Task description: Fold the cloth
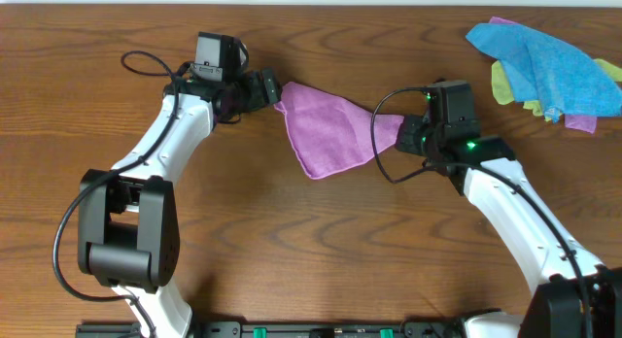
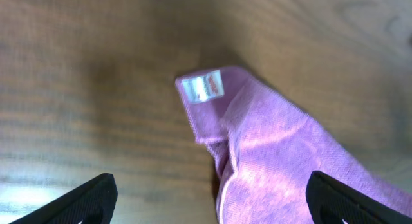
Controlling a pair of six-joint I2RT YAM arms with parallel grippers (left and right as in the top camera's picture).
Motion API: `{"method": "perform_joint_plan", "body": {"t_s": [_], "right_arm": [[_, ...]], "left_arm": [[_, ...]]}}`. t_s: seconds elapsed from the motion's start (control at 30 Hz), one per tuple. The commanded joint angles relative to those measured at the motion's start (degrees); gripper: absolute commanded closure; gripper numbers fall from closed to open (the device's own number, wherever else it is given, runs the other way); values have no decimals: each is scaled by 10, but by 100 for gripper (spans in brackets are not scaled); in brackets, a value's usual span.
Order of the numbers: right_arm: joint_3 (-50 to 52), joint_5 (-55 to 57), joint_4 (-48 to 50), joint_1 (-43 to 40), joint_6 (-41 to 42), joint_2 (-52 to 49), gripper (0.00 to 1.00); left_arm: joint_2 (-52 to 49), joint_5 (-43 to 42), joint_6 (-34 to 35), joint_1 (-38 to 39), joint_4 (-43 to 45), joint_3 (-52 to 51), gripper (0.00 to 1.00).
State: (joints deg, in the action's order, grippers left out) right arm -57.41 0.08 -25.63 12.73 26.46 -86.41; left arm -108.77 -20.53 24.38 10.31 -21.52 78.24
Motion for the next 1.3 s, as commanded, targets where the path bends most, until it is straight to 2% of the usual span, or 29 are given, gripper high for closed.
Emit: {"method": "perform_joint_plan", "body": {"t_s": [0.0, 0.23, 0.43, 0.6, 0.83, 1.03, 1.07, 1.27], "right_arm": [[0, 14, 2, 5, -10, -5, 99], [0, 10, 1, 5, -3, -5, 99], [0, -3, 1, 5, -1, -5, 99], [0, -6, -3, 5, 3, -5, 99], [0, -8, -16, 5, 3, -5, 99], [0, -10, -21, 5, 3, -5, 99], [0, -10, -21, 5, 3, -5, 99], [0, -10, -21, 5, 3, -5, 99]], "left_arm": [[2, -1, 22, 2, -30, -1, 5], [2, -125, 130, 4, -121, -1, 5], [2, -138, 127, 37, -179, -2, 1], [2, -125, 150, 86, -182, -6, 0], [2, -122, 230, 126, -127, -63, 0], [2, -166, 268, 128, -37, -148, 0], [2, -172, 276, 129, -18, -157, 5], [2, -170, 325, 139, 39, -180, 8]]}}
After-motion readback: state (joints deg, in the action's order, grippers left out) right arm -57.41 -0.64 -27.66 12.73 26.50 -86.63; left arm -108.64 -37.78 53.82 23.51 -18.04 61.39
